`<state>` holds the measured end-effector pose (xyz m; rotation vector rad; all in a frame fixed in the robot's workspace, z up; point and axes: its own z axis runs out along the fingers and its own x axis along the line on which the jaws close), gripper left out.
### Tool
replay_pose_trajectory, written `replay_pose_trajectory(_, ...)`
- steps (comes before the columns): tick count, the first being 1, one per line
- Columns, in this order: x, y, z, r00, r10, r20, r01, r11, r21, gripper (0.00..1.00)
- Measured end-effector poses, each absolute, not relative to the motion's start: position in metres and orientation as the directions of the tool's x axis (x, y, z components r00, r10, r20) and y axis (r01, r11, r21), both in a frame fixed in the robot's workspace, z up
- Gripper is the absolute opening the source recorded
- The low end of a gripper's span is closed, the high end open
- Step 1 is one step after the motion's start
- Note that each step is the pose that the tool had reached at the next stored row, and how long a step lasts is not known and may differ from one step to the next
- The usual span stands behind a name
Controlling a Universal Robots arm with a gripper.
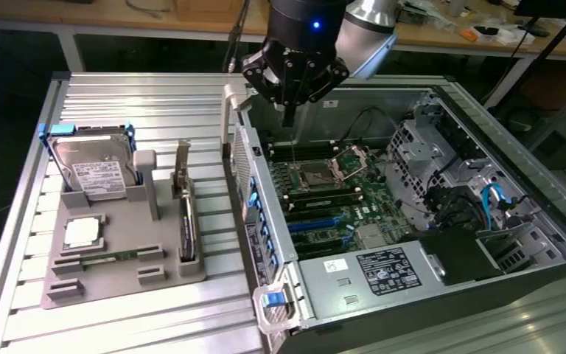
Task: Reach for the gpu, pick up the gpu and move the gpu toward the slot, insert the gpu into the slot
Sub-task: 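Reach for the gpu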
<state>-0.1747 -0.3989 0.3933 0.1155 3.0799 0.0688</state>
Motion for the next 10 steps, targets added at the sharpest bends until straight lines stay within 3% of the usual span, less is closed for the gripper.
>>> replay_pose_trajectory(10, -0.198, -0.399, 0.393, -0.995, 0.076, -0.065, 0.073, 0.996, 0.047, 0.11)
